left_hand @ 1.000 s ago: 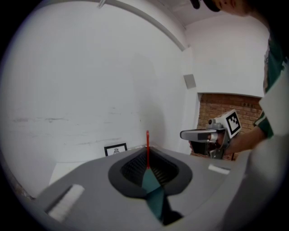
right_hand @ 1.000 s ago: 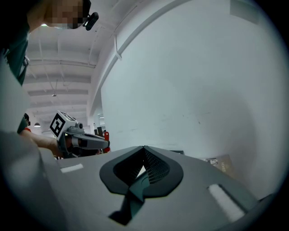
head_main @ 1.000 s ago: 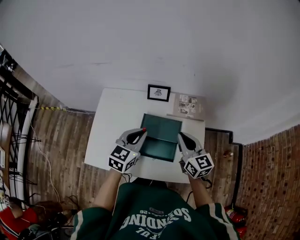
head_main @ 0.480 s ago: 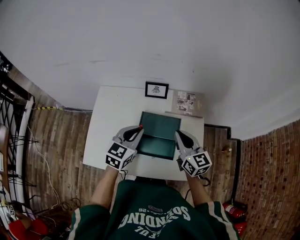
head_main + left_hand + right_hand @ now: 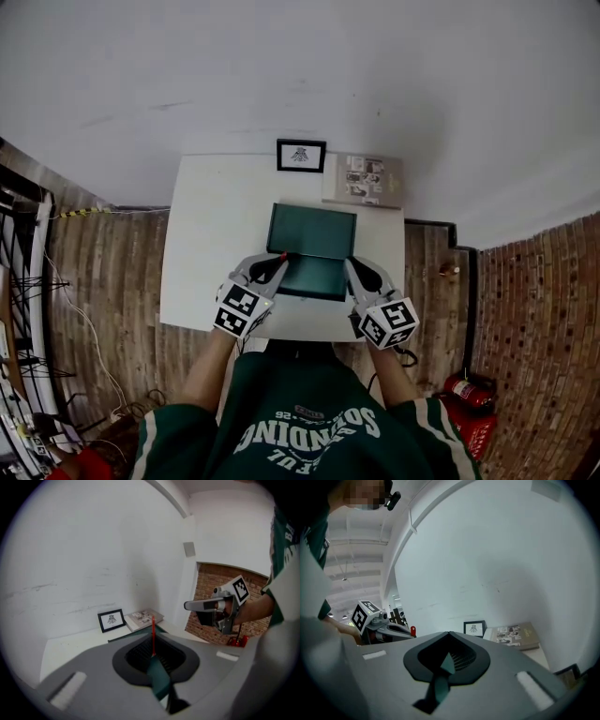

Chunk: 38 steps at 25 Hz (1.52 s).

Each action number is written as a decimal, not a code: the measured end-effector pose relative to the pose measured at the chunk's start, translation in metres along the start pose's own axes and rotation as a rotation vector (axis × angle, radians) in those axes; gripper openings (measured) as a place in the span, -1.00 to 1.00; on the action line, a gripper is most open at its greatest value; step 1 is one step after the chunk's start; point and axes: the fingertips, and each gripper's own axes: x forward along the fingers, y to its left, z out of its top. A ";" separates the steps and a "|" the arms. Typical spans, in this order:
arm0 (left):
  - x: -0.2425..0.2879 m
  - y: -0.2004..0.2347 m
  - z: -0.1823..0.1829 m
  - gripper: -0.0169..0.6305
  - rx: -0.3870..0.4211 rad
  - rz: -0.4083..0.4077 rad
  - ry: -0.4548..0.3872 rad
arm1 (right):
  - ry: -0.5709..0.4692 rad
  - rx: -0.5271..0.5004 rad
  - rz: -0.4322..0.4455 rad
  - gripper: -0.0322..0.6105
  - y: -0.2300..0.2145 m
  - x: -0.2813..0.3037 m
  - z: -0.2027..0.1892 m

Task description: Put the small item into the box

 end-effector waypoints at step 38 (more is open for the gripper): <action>0.142 -0.079 -0.140 -0.75 0.366 -0.316 0.613 | 0.006 0.079 -0.200 -0.89 -0.040 -0.054 -0.024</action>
